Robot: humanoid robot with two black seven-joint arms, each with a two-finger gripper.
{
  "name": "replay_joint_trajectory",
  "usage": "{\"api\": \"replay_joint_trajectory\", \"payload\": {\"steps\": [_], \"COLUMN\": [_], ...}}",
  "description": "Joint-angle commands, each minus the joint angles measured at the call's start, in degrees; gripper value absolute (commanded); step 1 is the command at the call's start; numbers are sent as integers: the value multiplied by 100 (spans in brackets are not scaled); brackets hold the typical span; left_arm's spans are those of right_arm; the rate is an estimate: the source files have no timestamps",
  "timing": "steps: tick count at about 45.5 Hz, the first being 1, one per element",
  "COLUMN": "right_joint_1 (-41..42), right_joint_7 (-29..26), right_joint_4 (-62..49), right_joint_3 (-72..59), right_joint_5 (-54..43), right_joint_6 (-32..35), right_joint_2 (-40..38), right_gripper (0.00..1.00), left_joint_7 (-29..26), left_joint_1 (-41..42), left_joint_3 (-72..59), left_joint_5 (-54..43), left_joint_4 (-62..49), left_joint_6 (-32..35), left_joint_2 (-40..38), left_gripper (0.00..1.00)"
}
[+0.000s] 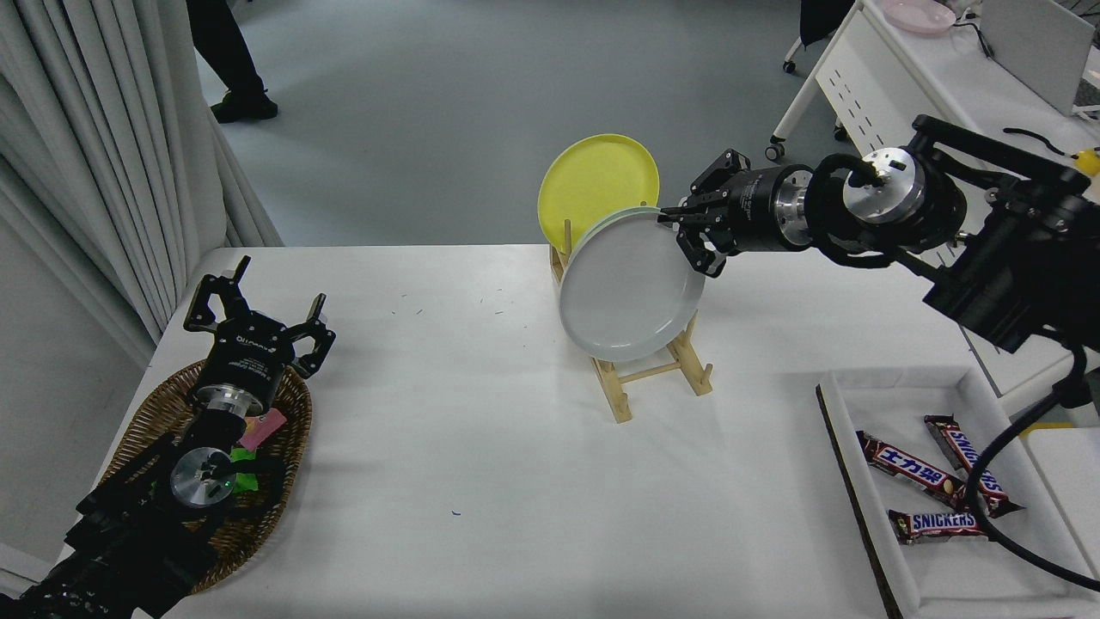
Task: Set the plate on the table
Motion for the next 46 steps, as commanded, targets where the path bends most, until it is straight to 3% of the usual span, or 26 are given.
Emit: {"api": "replay_joint_trajectory", "payload": {"steps": [1,7,13,35,46], "right_joint_1": [-378,-827,-1038,-2681,-2980], "right_joint_7": [-79,-70,-70,-96,-96], "right_joint_4": [786,953,1085,751,330], "right_joint_3": [247,283,318,968,1030], "right_joint_5": [947,1098,1124,1616,1590], "right_joint_6": [-926,-1189,-1944,-1955,-1955], "right_joint_2": [-66,-75,-14,30,294], "right_gripper": [0,0,0,0,0], "left_joint_7": [0,0,0,0,0], "left_joint_1": [0,0,0,0,0], "left_joint_3": [0,0,0,0,0], "left_joint_5": [0,0,0,0,0], "left_joint_4": [0,0,0,0,-9], "left_joint_6": [0,0,0,0,0], "left_joint_2": [0,0,0,0,0], "left_gripper": [100,100,100,100,100]}}
